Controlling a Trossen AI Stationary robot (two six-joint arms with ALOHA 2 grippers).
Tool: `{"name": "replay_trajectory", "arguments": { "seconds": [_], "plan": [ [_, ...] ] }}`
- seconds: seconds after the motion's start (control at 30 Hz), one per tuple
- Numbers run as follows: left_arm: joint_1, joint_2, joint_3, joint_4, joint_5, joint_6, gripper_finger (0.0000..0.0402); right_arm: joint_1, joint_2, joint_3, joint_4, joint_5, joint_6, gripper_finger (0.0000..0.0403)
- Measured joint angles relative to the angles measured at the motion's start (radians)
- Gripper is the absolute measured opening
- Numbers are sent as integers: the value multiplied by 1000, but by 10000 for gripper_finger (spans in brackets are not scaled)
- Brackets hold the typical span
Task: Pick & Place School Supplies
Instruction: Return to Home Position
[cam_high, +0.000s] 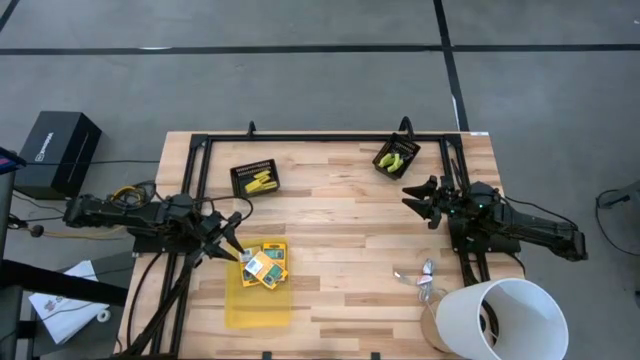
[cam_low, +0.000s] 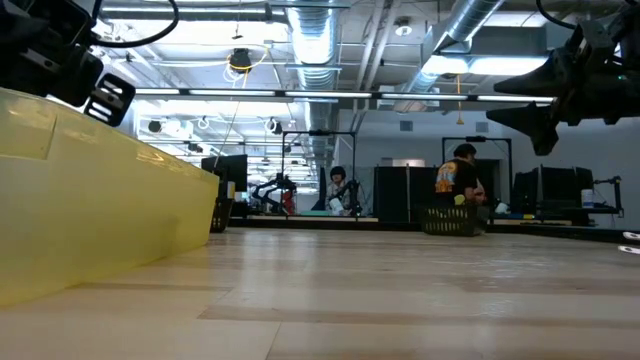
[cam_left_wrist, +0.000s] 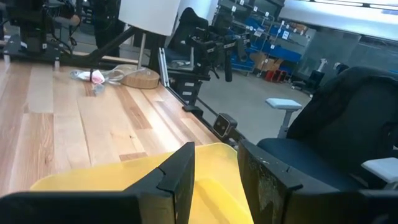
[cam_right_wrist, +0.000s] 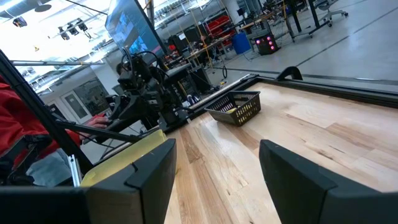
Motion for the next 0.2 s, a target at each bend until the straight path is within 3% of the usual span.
{"name": "replay_trajectory", "arguments": {
  "seconds": [0.2],
  "plan": [
    [0, 3, 0, 1, 0, 0, 118, 0, 0, 0, 0, 0, 0, 221]
  ]
}}
